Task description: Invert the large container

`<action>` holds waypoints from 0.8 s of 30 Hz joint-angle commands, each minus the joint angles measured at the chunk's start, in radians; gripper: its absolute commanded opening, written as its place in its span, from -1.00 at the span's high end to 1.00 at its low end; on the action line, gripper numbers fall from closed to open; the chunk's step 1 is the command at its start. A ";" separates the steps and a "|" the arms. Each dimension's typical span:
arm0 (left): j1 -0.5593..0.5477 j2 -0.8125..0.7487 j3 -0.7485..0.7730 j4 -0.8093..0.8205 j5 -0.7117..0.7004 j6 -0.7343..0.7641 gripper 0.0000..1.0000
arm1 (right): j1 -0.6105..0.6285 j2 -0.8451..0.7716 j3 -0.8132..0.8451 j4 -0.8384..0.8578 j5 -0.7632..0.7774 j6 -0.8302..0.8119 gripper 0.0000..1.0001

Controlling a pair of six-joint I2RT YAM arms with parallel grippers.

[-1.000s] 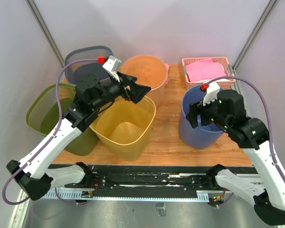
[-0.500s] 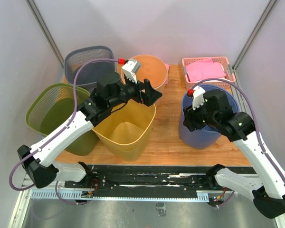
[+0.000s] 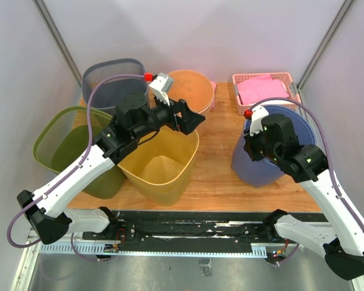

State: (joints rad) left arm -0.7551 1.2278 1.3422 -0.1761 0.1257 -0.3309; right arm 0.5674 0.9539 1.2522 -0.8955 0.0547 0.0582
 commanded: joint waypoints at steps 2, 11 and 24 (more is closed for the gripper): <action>-0.004 -0.033 -0.022 0.064 -0.006 -0.013 -0.98 | 0.002 -0.017 0.095 0.158 0.088 0.110 0.99; -0.004 -0.063 -0.049 0.091 0.027 -0.017 -0.98 | -0.216 -0.031 0.141 0.410 -0.115 0.300 0.99; -0.018 -0.018 -0.033 0.090 0.149 -0.041 -0.98 | -0.852 -0.111 -0.429 0.838 -0.826 0.888 0.99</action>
State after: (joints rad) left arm -0.7559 1.1873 1.2964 -0.1146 0.2241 -0.3553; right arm -0.2481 0.8921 0.9115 -0.1692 -0.5858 0.7723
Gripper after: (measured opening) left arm 0.991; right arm 0.085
